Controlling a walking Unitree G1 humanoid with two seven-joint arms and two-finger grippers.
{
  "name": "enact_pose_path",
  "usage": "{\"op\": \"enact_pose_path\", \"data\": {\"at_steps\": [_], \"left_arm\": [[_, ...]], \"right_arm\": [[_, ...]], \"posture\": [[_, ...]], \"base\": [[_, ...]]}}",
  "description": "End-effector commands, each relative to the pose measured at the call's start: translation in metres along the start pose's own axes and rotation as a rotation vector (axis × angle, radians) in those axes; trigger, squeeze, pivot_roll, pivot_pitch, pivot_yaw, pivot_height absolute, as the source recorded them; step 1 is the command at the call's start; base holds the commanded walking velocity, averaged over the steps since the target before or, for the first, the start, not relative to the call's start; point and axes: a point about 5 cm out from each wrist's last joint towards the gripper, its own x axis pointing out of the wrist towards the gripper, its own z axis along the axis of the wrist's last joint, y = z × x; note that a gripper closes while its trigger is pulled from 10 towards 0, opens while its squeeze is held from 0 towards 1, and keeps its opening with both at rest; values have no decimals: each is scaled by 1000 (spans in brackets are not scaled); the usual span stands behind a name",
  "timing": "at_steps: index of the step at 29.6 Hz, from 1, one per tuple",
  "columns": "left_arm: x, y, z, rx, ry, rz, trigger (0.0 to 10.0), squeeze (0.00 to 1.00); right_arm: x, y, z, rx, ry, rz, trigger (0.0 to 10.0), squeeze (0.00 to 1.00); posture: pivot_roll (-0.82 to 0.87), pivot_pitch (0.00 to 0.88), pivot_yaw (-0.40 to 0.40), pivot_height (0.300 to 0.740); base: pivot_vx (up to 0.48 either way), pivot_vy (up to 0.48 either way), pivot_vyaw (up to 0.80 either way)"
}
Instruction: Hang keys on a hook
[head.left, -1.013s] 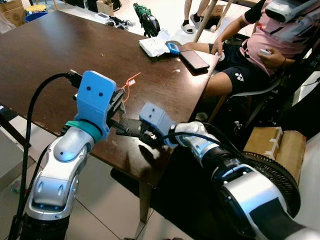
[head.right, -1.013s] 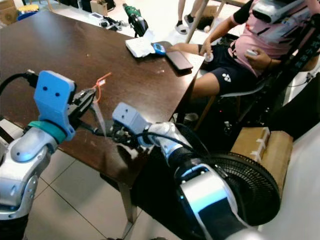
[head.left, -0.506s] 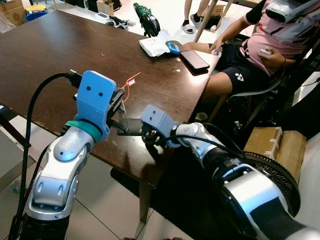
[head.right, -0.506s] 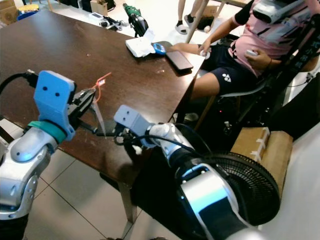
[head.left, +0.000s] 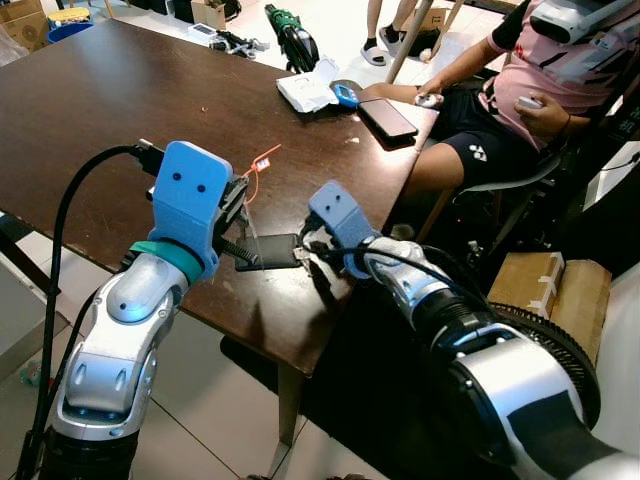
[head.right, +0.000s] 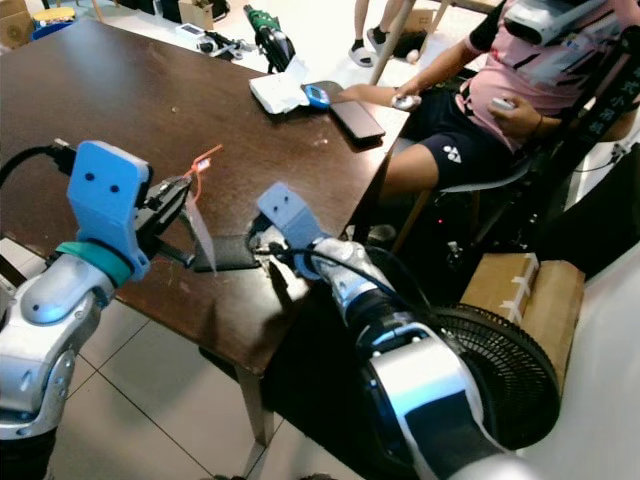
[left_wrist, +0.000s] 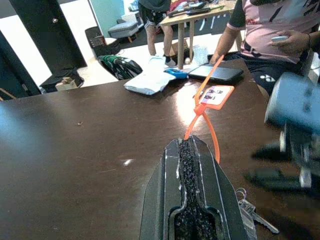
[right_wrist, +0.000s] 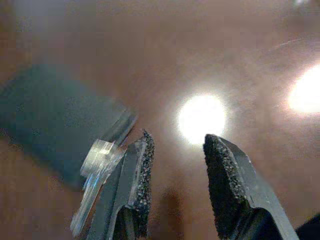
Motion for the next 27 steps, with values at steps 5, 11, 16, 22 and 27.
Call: {"op": "enact_pose_path", "data": {"at_steps": [5, 11, 16, 22, 27], "left_arm": [[-1, -1, 0, -9, 4, -4, 10000, 0], [0, -2, 0, -9, 0, -7, 10000, 0], [-1, -5, 1, -17, -9, 1, 10000, 0], [-5, -7, 0, -25, -5, 9, 10000, 0], [-5, -8, 0, -26, -4, 9, 10000, 0]], "right_arm": [[3, 11, -7, 221, 57, -10, 10000, 0], [3, 23, -23, 142, 147, 78, 10000, 0], [4, 33, -23, 62, 151, 165, 10000, 0], [5, 44, -23, 43, 144, 220, 10000, 0], [5, 47, -28, 37, 162, 237, 10000, 0]], "posture": [[106, 48, 23, 740], [98, 41, 12, 740], [124, 48, -16, 740], [134, 56, -21, 740], [139, 60, -22, 740]], "base": [[0, 0, 0], [0, 0, 0], [0, 0, 0], [0, 0, 0], [0, 0, 0]]}}
